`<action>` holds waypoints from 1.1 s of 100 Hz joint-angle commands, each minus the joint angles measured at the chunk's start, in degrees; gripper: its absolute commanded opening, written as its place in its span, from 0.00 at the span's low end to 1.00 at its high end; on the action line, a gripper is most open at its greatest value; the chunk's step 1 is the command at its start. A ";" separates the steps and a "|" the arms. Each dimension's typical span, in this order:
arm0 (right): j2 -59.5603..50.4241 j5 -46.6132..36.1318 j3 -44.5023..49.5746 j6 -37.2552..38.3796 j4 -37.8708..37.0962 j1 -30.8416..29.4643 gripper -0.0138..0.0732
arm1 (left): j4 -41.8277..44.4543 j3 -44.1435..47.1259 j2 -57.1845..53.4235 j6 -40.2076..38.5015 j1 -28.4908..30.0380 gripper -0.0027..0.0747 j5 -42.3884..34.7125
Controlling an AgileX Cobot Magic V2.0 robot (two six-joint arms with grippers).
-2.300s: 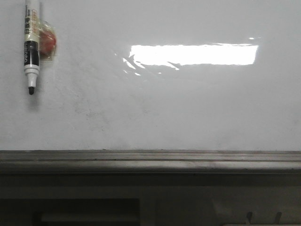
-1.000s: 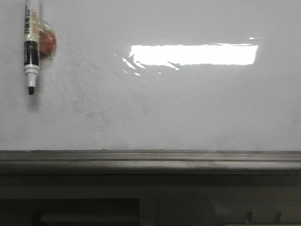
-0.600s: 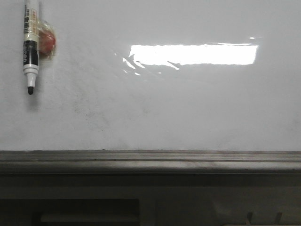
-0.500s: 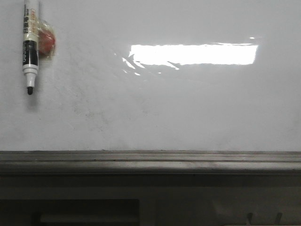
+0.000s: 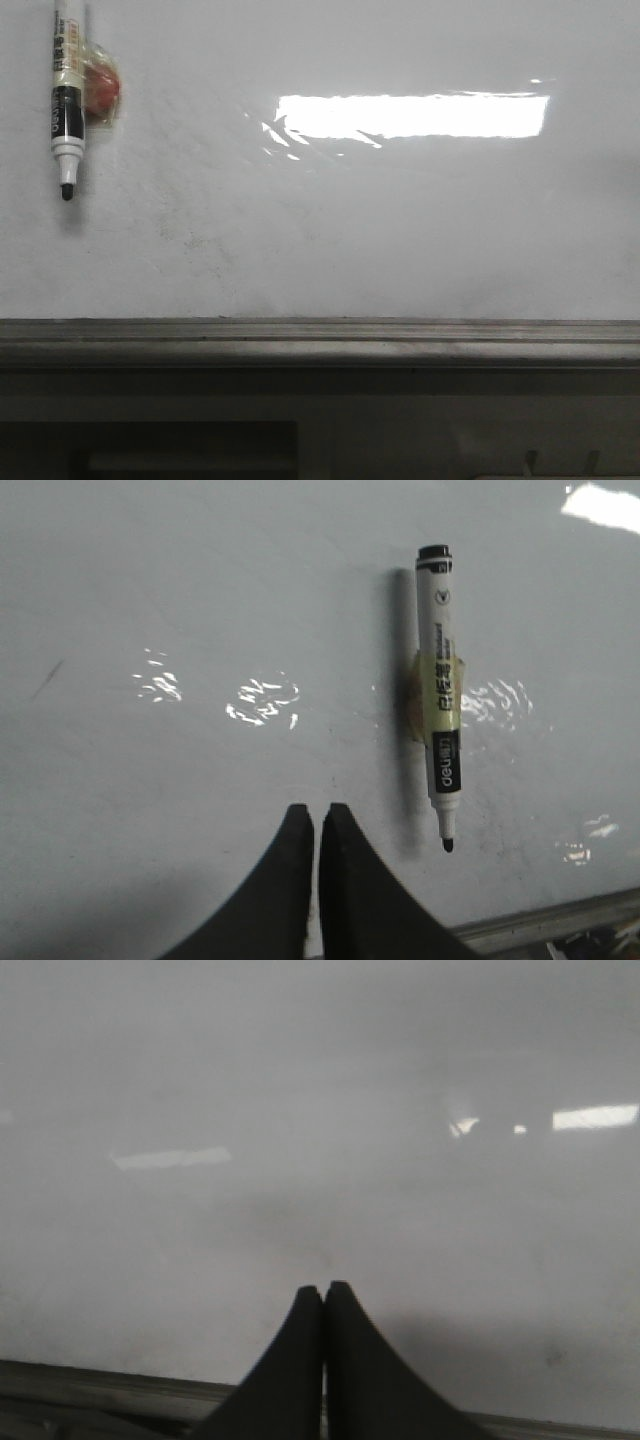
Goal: Write number 6 on whiteboard
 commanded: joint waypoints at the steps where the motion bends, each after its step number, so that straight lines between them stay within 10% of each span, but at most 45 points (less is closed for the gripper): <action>1: 2.88 -0.36 -3.96 -3.08 0.32 -0.33 0.10 | -5.59 -3.30 3.73 6.62 0.12 0.02 0.23; 30: 4.79 0.93 -5.42 -3.91 1.98 -0.33 0.74 | -28.22 -3.30 12.01 24.14 0.12 0.51 1.66; 70: 4.79 0.04 -5.42 -3.91 3.36 -0.33 0.72 | -45.11 -3.30 26.27 41.45 -1.91 0.60 5.73; 110: 4.79 -1.19 -5.42 -3.91 3.36 -0.33 0.72 | -48.54 -4.10 31.90 46.71 -9.86 0.52 -5.73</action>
